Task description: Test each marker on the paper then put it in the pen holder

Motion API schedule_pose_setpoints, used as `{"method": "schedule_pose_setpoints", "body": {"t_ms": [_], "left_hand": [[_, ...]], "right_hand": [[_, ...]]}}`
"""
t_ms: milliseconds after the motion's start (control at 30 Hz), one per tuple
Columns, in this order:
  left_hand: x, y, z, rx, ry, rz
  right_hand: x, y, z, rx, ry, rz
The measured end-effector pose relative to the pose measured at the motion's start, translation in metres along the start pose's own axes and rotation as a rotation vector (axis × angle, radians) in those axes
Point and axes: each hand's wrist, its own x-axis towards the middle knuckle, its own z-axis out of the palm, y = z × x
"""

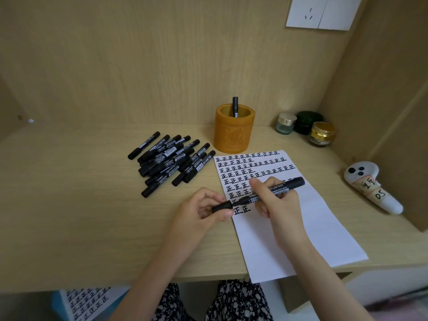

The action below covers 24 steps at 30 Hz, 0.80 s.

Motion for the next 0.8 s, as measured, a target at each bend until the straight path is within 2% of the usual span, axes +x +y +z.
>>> {"method": "schedule_pose_setpoints", "body": {"t_ms": [267, 533, 700, 800], "left_hand": [[-0.006, 0.006, 0.007, -0.112, 0.007, 0.049], [-0.008, 0.007, 0.008, -0.127, 0.044, 0.1], [-0.003, 0.01, 0.001, -0.099, 0.02, 0.101], [0.004, 0.015, -0.008, -0.055, 0.046, 0.097]], "right_hand": [[-0.004, 0.008, 0.012, -0.065, -0.047, -0.011], [-0.003, 0.01, 0.018, -0.096, -0.068, -0.041], [-0.003, 0.002, 0.017, -0.087, -0.131, 0.027], [0.002, -0.006, 0.011, -0.144, -0.065, 0.053]]}}
